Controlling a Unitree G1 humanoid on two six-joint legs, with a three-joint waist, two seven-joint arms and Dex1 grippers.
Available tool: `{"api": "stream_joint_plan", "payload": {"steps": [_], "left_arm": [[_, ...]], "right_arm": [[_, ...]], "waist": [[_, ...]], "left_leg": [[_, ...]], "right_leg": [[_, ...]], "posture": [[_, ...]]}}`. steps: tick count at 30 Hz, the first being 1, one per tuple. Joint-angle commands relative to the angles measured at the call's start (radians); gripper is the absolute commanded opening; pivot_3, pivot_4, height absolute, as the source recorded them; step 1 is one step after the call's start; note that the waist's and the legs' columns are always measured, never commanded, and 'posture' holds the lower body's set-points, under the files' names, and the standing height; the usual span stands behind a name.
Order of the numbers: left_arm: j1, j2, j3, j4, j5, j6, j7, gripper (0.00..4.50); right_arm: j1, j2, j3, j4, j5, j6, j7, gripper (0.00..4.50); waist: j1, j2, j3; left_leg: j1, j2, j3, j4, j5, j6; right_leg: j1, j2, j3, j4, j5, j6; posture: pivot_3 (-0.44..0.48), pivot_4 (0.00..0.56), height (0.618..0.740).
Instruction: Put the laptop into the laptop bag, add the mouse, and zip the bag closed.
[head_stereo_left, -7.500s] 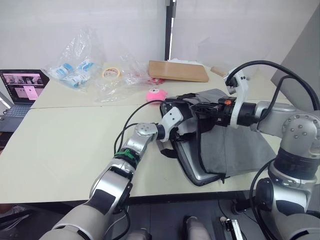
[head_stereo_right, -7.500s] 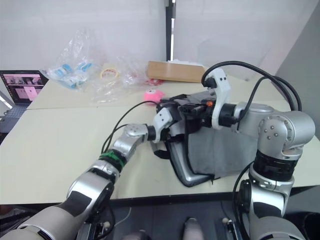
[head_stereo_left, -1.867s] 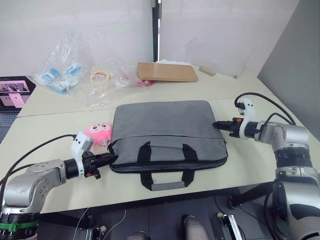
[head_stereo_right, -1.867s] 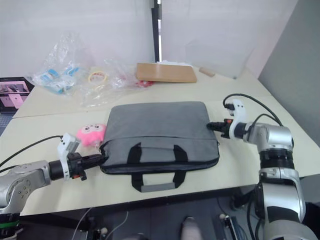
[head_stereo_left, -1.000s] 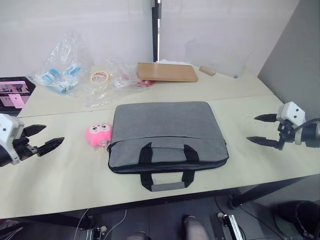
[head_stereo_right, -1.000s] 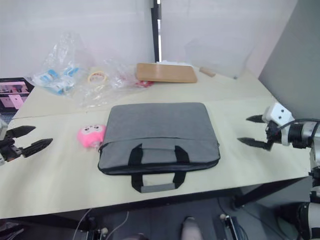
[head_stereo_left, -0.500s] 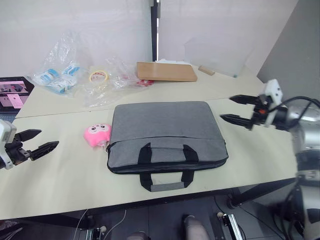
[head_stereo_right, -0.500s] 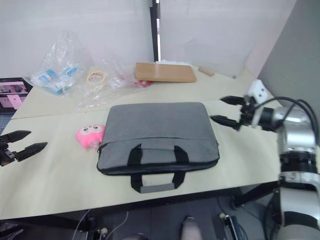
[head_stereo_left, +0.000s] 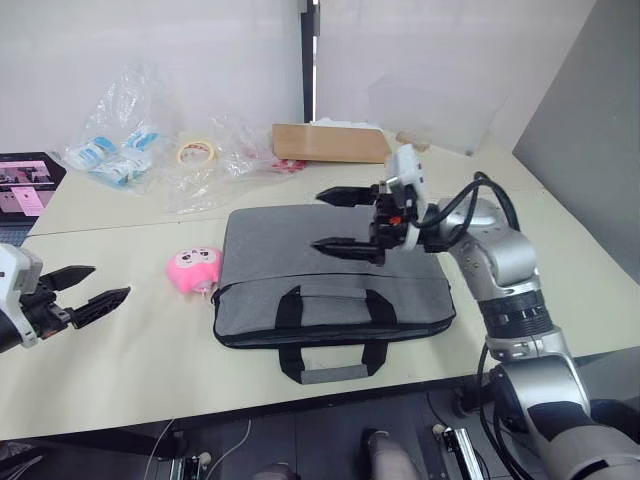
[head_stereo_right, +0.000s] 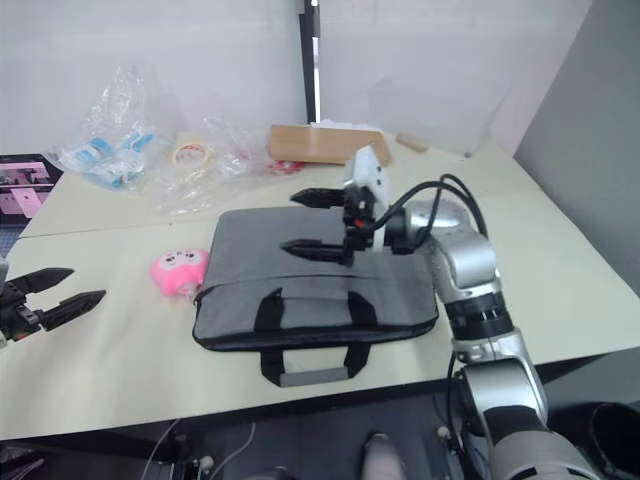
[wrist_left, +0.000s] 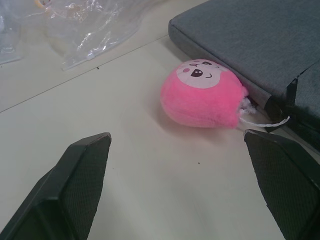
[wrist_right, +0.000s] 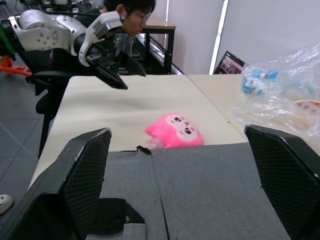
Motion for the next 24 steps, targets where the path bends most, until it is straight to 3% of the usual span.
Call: {"api": "stream_joint_plan", "payload": {"steps": [1, 9, 13, 19, 24], "left_arm": [[0.004, 0.001, 0.045, -0.045, -0.026, 0.013, 0.013, 4.50], [-0.033, 0.016, 0.027, -0.044, -0.033, 0.039, 0.017, 4.50], [-0.097, 0.018, -0.053, -0.033, -0.014, 0.040, -0.001, 4.50], [-0.295, -0.005, -0.254, 0.049, 0.070, -0.008, -0.020, 4.50], [-0.470, -0.025, -0.409, 0.216, 0.191, -0.073, -0.031, 4.50]], "right_arm": [[-0.023, 0.041, 0.018, 0.031, -0.020, -0.061, 0.000, 3.98], [-0.044, 0.144, 0.076, 0.208, -0.126, -0.215, -0.014, 1.27], [-0.041, 0.210, 0.117, 0.345, -0.195, -0.309, -0.022, 0.01], [-0.068, 0.252, 0.145, 0.593, -0.308, -0.458, -0.062, 0.01], [-0.069, 0.261, 0.149, 0.678, -0.348, -0.509, -0.064, 0.01]], "waist": [[-0.001, 0.000, 0.000], [-0.028, 0.000, 0.000], [-0.038, 0.000, 0.000], [-0.049, 0.000, 0.000], [-0.053, 0.000, 0.000]], "left_leg": [[0.000, 0.000, 0.000, 0.000, 0.000, 0.000], [0.002, 0.000, 0.000, 0.000, 0.000, -0.001], [0.007, 0.000, -0.002, -0.002, -0.002, -0.003], [0.008, -0.001, -0.003, 0.000, -0.002, -0.003], [0.011, -0.001, -0.006, 0.003, -0.002, -0.004]], "right_leg": [[0.000, 0.000, 0.000, 0.000, 0.000, 0.000], [0.000, 0.000, -0.002, 0.002, -0.001, -0.002], [0.000, 0.000, -0.005, 0.004, -0.001, -0.006], [0.001, 0.000, -0.006, 0.005, -0.001, -0.007], [0.003, 0.001, -0.005, 0.006, 0.000, -0.008]], "posture": [[0.000, 0.150, 0.740], [0.000, 0.150, 0.740], [0.000, 0.150, 0.740], [0.000, 0.150, 0.740], [0.000, 0.150, 0.740]]}}
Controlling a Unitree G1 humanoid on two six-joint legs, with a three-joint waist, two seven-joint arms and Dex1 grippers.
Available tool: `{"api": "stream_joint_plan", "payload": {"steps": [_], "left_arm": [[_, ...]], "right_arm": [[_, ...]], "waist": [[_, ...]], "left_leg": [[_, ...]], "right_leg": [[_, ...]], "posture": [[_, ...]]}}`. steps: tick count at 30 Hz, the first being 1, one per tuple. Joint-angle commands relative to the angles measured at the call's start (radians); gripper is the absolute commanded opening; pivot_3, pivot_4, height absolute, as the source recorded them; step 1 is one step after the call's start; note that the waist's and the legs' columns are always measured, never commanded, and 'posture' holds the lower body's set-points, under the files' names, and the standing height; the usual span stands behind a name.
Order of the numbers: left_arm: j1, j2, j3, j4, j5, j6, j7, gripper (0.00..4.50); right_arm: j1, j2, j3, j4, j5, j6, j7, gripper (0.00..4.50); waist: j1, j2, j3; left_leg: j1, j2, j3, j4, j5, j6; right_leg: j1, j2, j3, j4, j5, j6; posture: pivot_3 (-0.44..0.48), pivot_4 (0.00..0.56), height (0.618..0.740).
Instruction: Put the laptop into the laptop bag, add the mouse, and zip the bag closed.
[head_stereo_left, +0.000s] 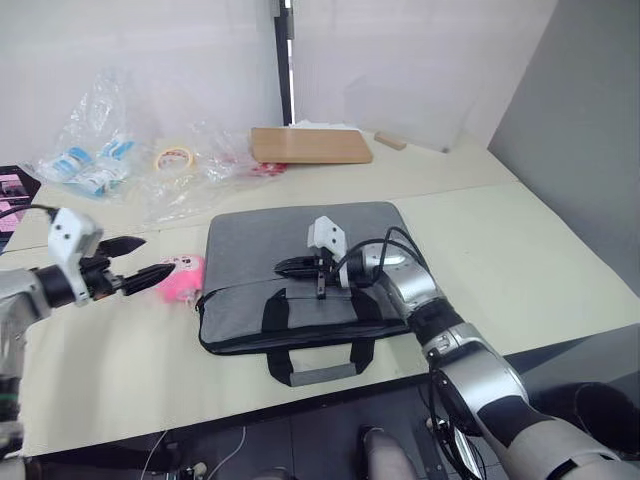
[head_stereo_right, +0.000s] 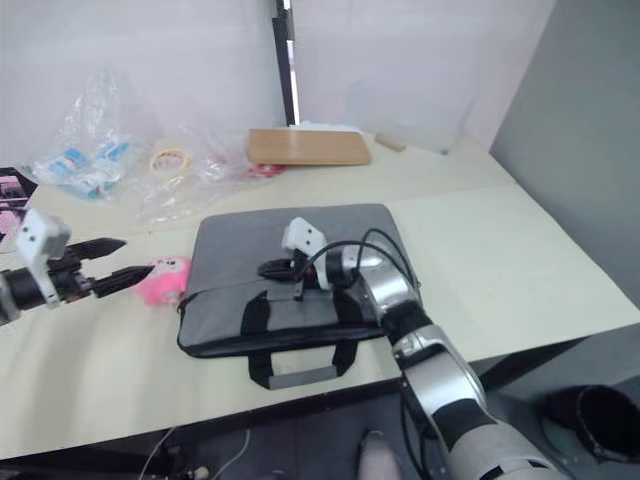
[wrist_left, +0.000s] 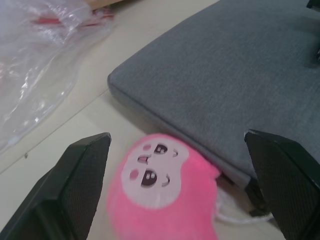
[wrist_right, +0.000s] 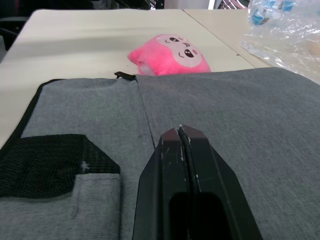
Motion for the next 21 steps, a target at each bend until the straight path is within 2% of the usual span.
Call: {"api": "stream_joint_plan", "payload": {"steps": [1, 6, 9, 14, 21], "left_arm": [[-0.105, 0.008, -0.089, 0.136, 0.104, -0.059, -0.013, 4.50], [-0.202, 0.016, -0.204, 0.337, 0.217, -0.117, -0.075, 4.50], [-0.229, 0.015, -0.222, 0.410, 0.233, -0.141, -0.132, 4.50], [-0.232, 0.017, -0.199, 0.414, 0.207, -0.127, -0.186, 2.99], [-0.136, 0.050, -0.152, 0.327, 0.179, -0.087, -0.207, 0.62]], "right_arm": [[0.010, -0.002, 0.001, 0.052, -0.037, -0.028, -0.010, 0.01], [0.012, 0.000, -0.007, 0.058, -0.044, -0.033, -0.009, 0.01], [0.015, -0.005, -0.002, 0.057, -0.054, -0.039, -0.007, 0.01], [0.018, -0.009, -0.006, 0.059, -0.060, -0.041, -0.007, 0.00], [0.009, 0.002, -0.001, 0.087, -0.076, -0.062, -0.021, 0.00]], "waist": [[0.000, 0.000, 0.000], [0.001, 0.000, -0.001], [0.002, 0.000, -0.001], [0.006, 0.000, -0.001], [0.004, 0.000, -0.001]], "left_leg": [[0.000, 0.000, -0.001, 0.000, 0.000, 0.000], [0.003, -0.001, -0.002, 0.001, 0.000, 0.000], [0.003, -0.002, -0.003, 0.001, 0.000, 0.000], [0.003, -0.002, -0.003, 0.001, 0.000, 0.000], [0.003, -0.002, -0.003, 0.001, 0.000, 0.000]], "right_leg": [[0.000, 0.000, 0.000, 0.000, 0.000, 0.000], [0.001, 0.000, 0.001, 0.001, 0.000, 0.000], [0.001, 0.001, 0.001, 0.001, 0.000, 0.000], [0.001, 0.001, 0.001, 0.001, 0.000, 0.000], [0.001, 0.001, 0.002, 0.001, 0.000, 0.000]], "posture": [[0.000, 0.150, 0.740], [0.000, 0.150, 0.740], [0.000, 0.150, 0.740], [0.000, 0.150, 0.740], [0.000, 0.150, 0.740]]}}
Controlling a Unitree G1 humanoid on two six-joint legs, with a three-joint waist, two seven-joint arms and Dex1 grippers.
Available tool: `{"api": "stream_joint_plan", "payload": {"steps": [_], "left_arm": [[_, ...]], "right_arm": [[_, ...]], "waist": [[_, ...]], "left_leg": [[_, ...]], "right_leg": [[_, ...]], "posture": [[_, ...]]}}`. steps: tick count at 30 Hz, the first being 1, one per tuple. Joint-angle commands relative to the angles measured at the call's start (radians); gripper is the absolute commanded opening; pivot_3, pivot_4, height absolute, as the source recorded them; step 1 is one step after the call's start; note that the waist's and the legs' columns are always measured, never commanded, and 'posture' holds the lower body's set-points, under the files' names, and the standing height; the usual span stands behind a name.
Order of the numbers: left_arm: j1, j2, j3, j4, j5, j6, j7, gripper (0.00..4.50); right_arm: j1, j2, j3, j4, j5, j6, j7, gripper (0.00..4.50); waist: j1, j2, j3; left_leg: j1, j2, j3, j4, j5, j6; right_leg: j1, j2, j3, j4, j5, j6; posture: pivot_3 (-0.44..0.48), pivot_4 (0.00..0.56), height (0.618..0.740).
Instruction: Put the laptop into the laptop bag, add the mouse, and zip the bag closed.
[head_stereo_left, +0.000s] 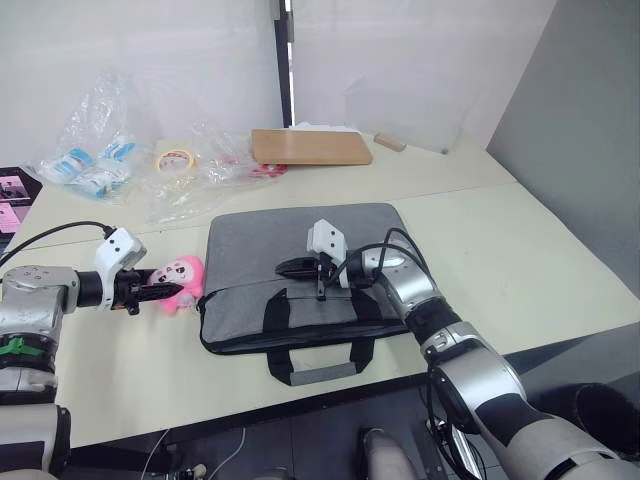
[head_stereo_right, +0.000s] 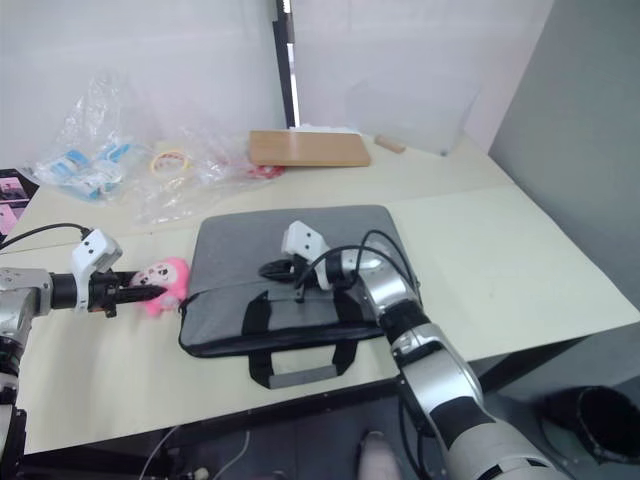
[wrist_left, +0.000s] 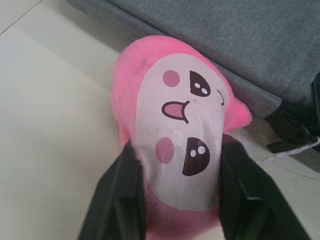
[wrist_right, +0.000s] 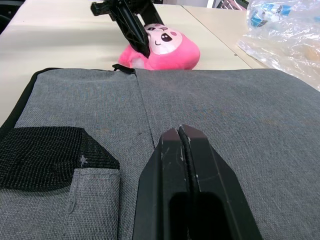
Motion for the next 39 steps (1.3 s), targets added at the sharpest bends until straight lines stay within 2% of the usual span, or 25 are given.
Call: {"api": "stream_joint_plan", "payload": {"steps": [1, 2, 8, 14, 20, 33, 39], "left_arm": [[0.054, 0.049, 0.053, -0.088, -0.032, 0.043, -0.011, 0.31], [0.072, 0.054, 0.065, -0.112, -0.038, 0.062, -0.004, 0.04], [0.245, 0.105, 0.161, -0.308, -0.111, 0.199, -0.003, 0.02], [0.612, 0.160, 0.356, -0.677, -0.232, 0.398, -0.039, 0.02], [0.882, 0.144, 0.456, -0.976, -0.333, 0.547, -0.057, 0.02], [1.020, 0.104, 0.430, -1.223, -0.477, 0.663, -0.017, 0.02], [1.047, 0.094, 0.422, -1.252, -0.497, 0.662, 0.001, 0.02]], "right_arm": [[0.009, -0.002, 0.006, 0.055, -0.039, -0.003, -0.019, 0.00], [0.008, 0.000, 0.007, 0.059, -0.040, -0.005, -0.020, 0.00], [-0.002, 0.012, 0.002, 0.082, -0.054, -0.013, -0.036, 0.00], [-0.012, 0.031, 0.004, 0.142, -0.085, -0.045, -0.093, 0.00], [-0.023, 0.050, 0.000, 0.166, -0.092, -0.052, -0.103, 0.00], [-0.035, 0.069, -0.007, 0.183, -0.105, -0.050, -0.117, 0.00], [-0.035, 0.072, -0.006, 0.181, -0.108, -0.046, -0.121, 0.00]], "waist": [[-0.001, 0.000, 0.000], [-0.002, 0.000, 0.000], [-0.004, 0.000, 0.000], [-0.010, 0.001, 0.000], [-0.006, 0.002, 0.001], [-0.006, 0.002, 0.000], [-0.006, 0.002, 0.000]], "left_leg": [[0.000, 0.000, 0.000, 0.000, 0.000, 0.000], [0.000, 0.000, 0.000, 0.000, 0.000, 0.000], [0.001, 0.001, 0.000, -0.001, 0.000, 0.000], [0.009, 0.001, 0.001, -0.011, -0.001, -0.002], [0.016, 0.004, 0.003, -0.015, -0.002, -0.003], [0.017, 0.009, 0.004, -0.016, -0.003, -0.006], [0.017, 0.016, 0.005, -0.017, -0.006, -0.010]], "right_leg": [[0.000, 0.000, 0.000, 0.000, 0.000, 0.000], [0.000, 0.000, 0.000, 0.000, 0.000, 0.000], [0.000, 0.001, 0.001, 0.000, 0.000, 0.000], [0.000, 0.003, 0.002, 0.000, 0.000, -0.003], [0.003, 0.006, 0.004, 0.000, -0.001, -0.006], [0.003, 0.011, 0.005, 0.000, -0.002, -0.009], [0.003, 0.018, 0.005, 0.000, -0.005, -0.014]], "posture": [[0.000, 0.150, 0.740], [0.000, 0.150, 0.740], [0.000, 0.150, 0.740], [0.000, 0.150, 0.740], [0.000, 0.150, 0.740], [0.000, 0.150, 0.740], [0.000, 0.150, 0.740]]}}
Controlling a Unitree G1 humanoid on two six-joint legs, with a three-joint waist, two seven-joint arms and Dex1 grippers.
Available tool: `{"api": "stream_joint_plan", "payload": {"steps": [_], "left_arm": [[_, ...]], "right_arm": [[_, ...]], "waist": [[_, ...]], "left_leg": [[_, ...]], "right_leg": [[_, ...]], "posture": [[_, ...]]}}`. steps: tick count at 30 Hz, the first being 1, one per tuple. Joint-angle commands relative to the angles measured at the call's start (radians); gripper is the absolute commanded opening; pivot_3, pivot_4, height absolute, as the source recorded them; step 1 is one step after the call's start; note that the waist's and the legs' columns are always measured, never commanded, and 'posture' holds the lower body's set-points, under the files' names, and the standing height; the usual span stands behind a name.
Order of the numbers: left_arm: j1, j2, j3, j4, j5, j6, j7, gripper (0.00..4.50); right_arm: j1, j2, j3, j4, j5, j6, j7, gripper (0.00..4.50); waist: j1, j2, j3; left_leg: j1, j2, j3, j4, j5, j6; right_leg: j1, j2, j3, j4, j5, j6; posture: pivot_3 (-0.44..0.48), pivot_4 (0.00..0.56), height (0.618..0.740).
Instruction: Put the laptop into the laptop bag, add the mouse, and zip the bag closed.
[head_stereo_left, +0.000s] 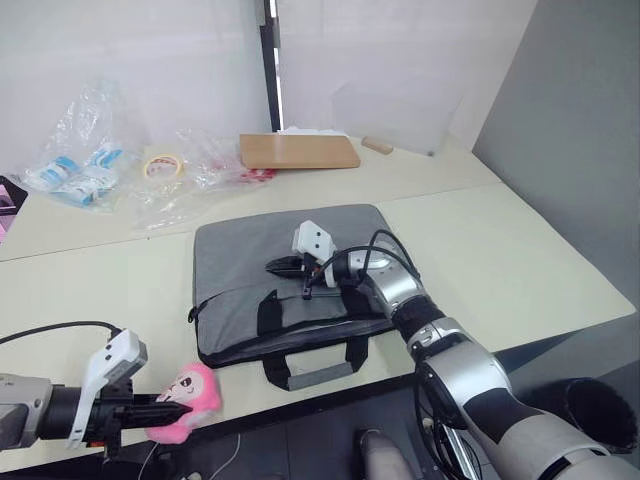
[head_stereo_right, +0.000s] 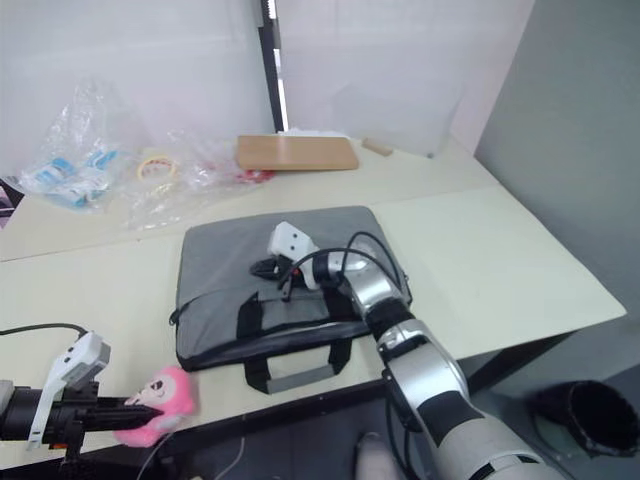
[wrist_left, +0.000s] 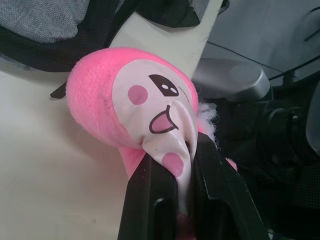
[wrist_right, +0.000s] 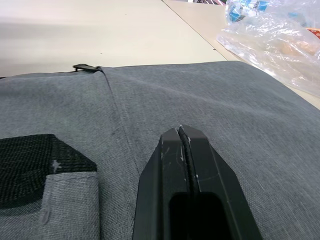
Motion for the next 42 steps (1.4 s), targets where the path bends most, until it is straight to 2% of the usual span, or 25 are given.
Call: {"api": "stream_joint_plan", "payload": {"steps": [1, 6, 9, 12, 20, 27, 32, 35, 40, 42], "left_arm": [[0.014, -0.013, -0.034, -0.045, -0.038, -0.002, -0.008, 0.02], [-0.026, -0.032, -0.044, 0.006, -0.015, -0.033, 0.036, 0.02], [-0.116, -0.063, -0.061, 0.125, 0.064, -0.106, 0.130, 0.02], [-0.206, -0.099, -0.084, 0.179, 0.073, -0.116, 0.191, 0.02], [-0.294, -0.148, -0.153, 0.218, 0.115, -0.152, 0.251, 0.02], [-0.362, -0.139, -0.171, 0.302, 0.165, -0.198, 0.268, 0.02], [-0.380, -0.126, -0.152, 0.353, 0.178, -0.232, 0.250, 0.02], [-0.341, -0.095, -0.114, 0.333, 0.138, -0.202, 0.201, 0.02], [-0.236, -0.020, 0.033, 0.283, 0.063, -0.123, 0.109, 0.02], [-0.236, -0.028, 0.063, 0.277, 0.036, -0.097, 0.121, 0.92]], "right_arm": [[0.016, -0.001, 0.012, 0.046, -0.040, 0.017, -0.030, 0.00], [0.022, 0.000, 0.015, 0.040, -0.044, 0.020, -0.030, 0.00], [0.023, 0.000, 0.013, 0.036, -0.042, 0.022, -0.027, 0.00], [0.019, 0.003, 0.012, 0.038, -0.042, 0.022, -0.029, 0.00], [-0.007, 0.007, -0.008, 0.030, -0.027, 0.029, -0.037, 0.00], [-0.021, 0.009, -0.034, -0.003, -0.008, 0.060, -0.023, 0.00], [-0.034, 0.005, -0.040, -0.020, -0.007, 0.069, -0.005, 0.00], [-0.029, 0.004, -0.035, -0.012, -0.014, 0.065, 0.002, 0.00], [-0.023, 0.018, -0.032, -0.003, -0.017, 0.062, 0.006, 0.00], [-0.025, 0.025, -0.032, 0.006, -0.019, 0.059, 0.001, 0.00]], "waist": [[0.000, 0.000, 0.000], [0.002, 0.000, 0.000], [0.006, 0.000, 0.000], [0.008, -0.001, -0.001], [0.021, 0.001, -0.003], [0.034, 0.003, -0.003], [0.033, 0.003, -0.002], [0.031, 0.003, -0.002], [0.016, 0.004, -0.002], [0.014, 0.004, -0.002]], "left_leg": [[0.000, 0.001, 0.000, 0.000, 0.000, -0.001], [0.000, 0.002, 0.001, 0.000, -0.001, -0.001], [0.000, 0.002, 0.000, 0.000, -0.001, -0.001], [0.000, 0.003, 0.000, 0.000, -0.001, -0.001], [0.001, 0.002, 0.000, 0.001, 0.000, -0.001], [0.000, 0.003, 0.000, 0.001, 0.000, -0.001], [-0.001, 0.003, 0.000, 0.001, 0.000, -0.001], [-0.001, 0.003, 0.000, 0.001, 0.000, -0.001], [-0.002, 0.005, 0.000, -0.001, -0.001, -0.003], [-0.002, 0.005, 0.000, -0.002, -0.001, -0.003]], "right_leg": [[0.000, 0.001, 0.000, 0.000, 0.000, -0.001], [0.000, 0.002, 0.000, 0.000, 0.000, -0.001], [0.000, 0.002, 0.000, 0.000, 0.000, -0.001], [0.000, 0.003, -0.001, 0.000, 0.000, -0.003], [0.001, 0.003, -0.001, 0.001, 0.001, -0.003], [0.000, 0.003, -0.001, 0.001, 0.001, -0.003], [-0.001, 0.003, -0.001, 0.001, 0.001, -0.003], [-0.001, 0.003, -0.001, 0.001, 0.001, -0.003], [-0.004, 0.006, -0.002, 0.000, 0.000, -0.005], [-0.004, 0.006, -0.002, 0.000, 0.000, -0.005]], "posture": [[0.000, 0.150, 0.740], [0.000, 0.150, 0.740], [0.000, 0.150, 0.740], [0.000, 0.150, 0.740], [0.000, 0.150, 0.740], [0.000, 0.150, 0.740], [0.000, 0.150, 0.740], [0.000, 0.150, 0.740], [0.000, 0.150, 0.740], [0.000, 0.150, 0.740]]}}
